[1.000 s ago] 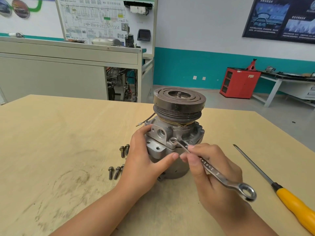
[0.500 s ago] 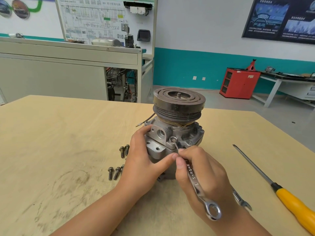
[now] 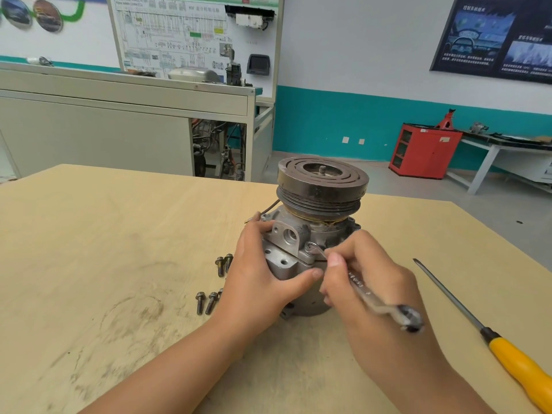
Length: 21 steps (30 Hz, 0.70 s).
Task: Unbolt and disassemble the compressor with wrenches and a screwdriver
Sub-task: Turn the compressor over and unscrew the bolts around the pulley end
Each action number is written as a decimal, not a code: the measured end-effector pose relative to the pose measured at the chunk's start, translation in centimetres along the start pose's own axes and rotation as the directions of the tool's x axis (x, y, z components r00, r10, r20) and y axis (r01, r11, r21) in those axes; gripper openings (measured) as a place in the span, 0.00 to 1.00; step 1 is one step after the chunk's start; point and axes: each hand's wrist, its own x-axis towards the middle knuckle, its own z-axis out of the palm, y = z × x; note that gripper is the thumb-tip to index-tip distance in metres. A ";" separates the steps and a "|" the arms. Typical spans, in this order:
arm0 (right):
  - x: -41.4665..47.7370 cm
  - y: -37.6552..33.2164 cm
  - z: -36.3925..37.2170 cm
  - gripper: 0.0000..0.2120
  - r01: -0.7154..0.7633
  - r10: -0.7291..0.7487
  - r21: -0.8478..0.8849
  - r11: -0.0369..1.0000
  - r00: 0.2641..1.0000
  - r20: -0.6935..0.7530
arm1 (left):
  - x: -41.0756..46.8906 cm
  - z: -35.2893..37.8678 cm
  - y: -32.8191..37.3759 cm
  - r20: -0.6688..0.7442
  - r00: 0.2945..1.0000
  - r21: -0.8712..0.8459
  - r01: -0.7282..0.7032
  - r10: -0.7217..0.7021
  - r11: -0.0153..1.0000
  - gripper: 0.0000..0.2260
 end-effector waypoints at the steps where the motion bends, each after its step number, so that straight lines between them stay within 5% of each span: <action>1: 1.4 -1.7 -2.4 0.08 -0.025 0.020 0.053 0.998 0.994 0.104 | 0.1 0.0 0.0 0.000 1.000 0.003 -0.002 0.002 1.000 0.30; 2: -0.8 -0.2 -0.9 0.08 0.052 -0.061 0.184 0.982 0.997 0.047 | 0.2 0.0 0.0 -0.010 1.000 0.018 -0.009 0.009 1.000 0.30; 13: -0.7 2.2 -0.6 0.07 -0.019 0.108 0.489 0.872 0.982 -0.155 | -1.3 3.4 1.4 -0.250 0.966 0.166 -0.029 0.071 0.986 0.32; 19: 0.1 2.9 -1.7 0.21 -0.156 0.228 0.674 0.722 0.973 -0.019 | -1.3 3.3 1.7 -0.199 0.979 0.057 -0.040 0.050 0.998 0.28; 21: 0.9 3.3 -2.5 0.17 -0.270 0.286 0.717 0.643 0.953 0.102 | -1.2 3.1 1.7 -0.200 0.979 0.016 -0.046 0.048 0.999 0.27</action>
